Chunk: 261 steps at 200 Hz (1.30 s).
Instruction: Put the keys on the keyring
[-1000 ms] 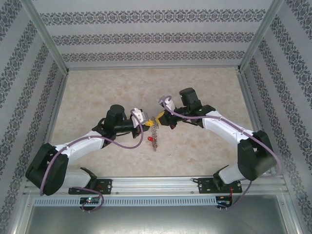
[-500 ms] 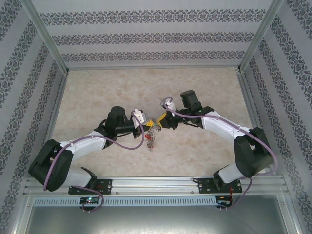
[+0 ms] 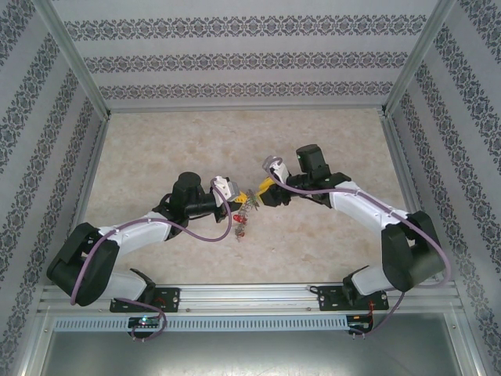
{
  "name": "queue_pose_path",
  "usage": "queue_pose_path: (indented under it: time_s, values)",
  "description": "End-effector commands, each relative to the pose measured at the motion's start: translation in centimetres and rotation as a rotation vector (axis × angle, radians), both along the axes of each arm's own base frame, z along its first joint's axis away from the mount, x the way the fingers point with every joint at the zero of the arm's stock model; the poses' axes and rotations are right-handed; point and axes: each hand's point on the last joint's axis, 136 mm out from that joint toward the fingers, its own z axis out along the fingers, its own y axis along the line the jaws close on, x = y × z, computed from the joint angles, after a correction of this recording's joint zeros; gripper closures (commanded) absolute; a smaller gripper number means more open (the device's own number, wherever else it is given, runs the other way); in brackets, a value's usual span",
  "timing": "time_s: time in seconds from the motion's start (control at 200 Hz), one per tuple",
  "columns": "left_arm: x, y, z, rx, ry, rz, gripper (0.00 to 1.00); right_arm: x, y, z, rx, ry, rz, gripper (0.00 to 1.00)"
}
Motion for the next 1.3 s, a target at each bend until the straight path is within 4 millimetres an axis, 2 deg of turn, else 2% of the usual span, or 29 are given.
queue_pose_path:
  time_s: [0.0,0.12,0.21,0.32,0.41,0.62,0.709,0.934,1.124,1.179,1.299]
  values:
    - [-0.3,-0.6,1.0,-0.038,-0.037,-0.022,1.0,-0.6,-0.1,1.2,0.009,-0.103,0.065,0.61]
    - [-0.4,-0.6,1.1,-0.043,-0.039,-0.025,1.0,-1.5,0.4,2.0,0.005,-0.214,0.135,0.67]
    - [-0.5,-0.6,1.1,-0.041,-0.038,-0.031,1.0,-1.7,0.7,1.7,-0.054,-0.31,0.172,0.71]
    - [-0.6,-0.7,1.1,-0.04,-0.034,-0.04,1.0,-1.6,0.8,1.8,-0.045,-0.35,0.215,0.71]
    - [-0.6,-0.8,1.1,-0.036,-0.032,-0.044,1.0,-1.6,1.1,1.7,-0.058,-0.377,0.252,0.67]
    - [-0.7,-0.7,1.1,-0.03,-0.031,-0.047,1.0,-1.3,1.6,1.4,-0.065,-0.362,0.282,0.66]
    - [-0.7,-0.8,1.1,-0.029,-0.03,-0.051,1.0,-1.5,2.0,1.3,-0.061,-0.354,0.306,0.68]
    - [-0.6,-0.8,1.4,-0.03,-0.034,-0.054,1.0,-1.6,2.7,0.3,-0.081,-0.315,0.347,0.68]
    - [-0.6,-0.7,1.4,-0.024,-0.032,-0.048,1.0,-1.5,2.8,0.1,-0.094,-0.305,0.354,0.75]
    - [-0.6,-0.6,1.3,-0.02,-0.031,-0.042,1.0,-1.6,2.7,0.1,-0.099,-0.31,0.353,0.82]
    - [-0.5,-0.6,1.1,-0.01,-0.024,-0.036,1.0,-1.8,2.4,0.4,-0.131,-0.327,0.349,0.91]
